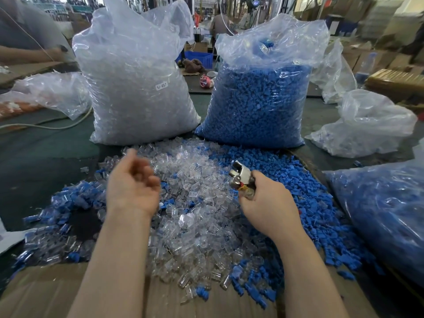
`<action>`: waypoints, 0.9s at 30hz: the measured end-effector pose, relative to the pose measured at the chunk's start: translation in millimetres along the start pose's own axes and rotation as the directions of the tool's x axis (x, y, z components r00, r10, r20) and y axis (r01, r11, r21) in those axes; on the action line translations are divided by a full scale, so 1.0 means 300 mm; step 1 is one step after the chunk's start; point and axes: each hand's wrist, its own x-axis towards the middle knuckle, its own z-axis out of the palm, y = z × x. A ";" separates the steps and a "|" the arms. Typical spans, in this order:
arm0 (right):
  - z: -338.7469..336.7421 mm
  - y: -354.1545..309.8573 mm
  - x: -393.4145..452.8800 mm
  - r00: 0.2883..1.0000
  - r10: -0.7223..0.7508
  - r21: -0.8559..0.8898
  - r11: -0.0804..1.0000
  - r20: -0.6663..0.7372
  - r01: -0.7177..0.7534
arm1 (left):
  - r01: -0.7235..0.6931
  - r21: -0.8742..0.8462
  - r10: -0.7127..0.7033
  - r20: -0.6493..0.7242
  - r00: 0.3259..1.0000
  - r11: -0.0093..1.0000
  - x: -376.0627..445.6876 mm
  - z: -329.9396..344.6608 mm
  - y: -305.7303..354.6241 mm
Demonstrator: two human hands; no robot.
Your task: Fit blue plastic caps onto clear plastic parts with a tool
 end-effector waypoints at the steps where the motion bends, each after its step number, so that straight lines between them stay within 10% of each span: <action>1: 0.001 -0.002 -0.001 1.000 -0.006 -0.024 1.000 0.003 0.006 | -0.007 0.216 -0.013 0.090 0.996 0.976 -0.014 0.026 -0.027; 8: -0.001 -0.024 -0.008 0.996 -0.084 -0.034 0.996 -0.015 0.084 | -0.257 0.839 -0.285 0.426 0.859 0.480 -0.120 0.130 -0.180; 17: -0.009 -0.026 -0.014 0.992 -0.115 -0.164 0.979 0.058 0.123 | -0.303 0.708 0.041 0.362 0.931 0.638 -0.112 0.123 -0.186; 22: -0.002 -0.043 -0.013 0.999 -0.039 -0.179 0.983 -0.009 0.037 | -0.274 0.738 -0.042 0.378 0.925 0.616 -0.075 0.098 -0.151; 27: -0.017 -0.011 -0.011 0.914 0.368 -0.155 0.906 -0.170 -0.394 | -0.406 0.913 0.185 0.392 0.901 0.038 -0.035 0.069 -0.152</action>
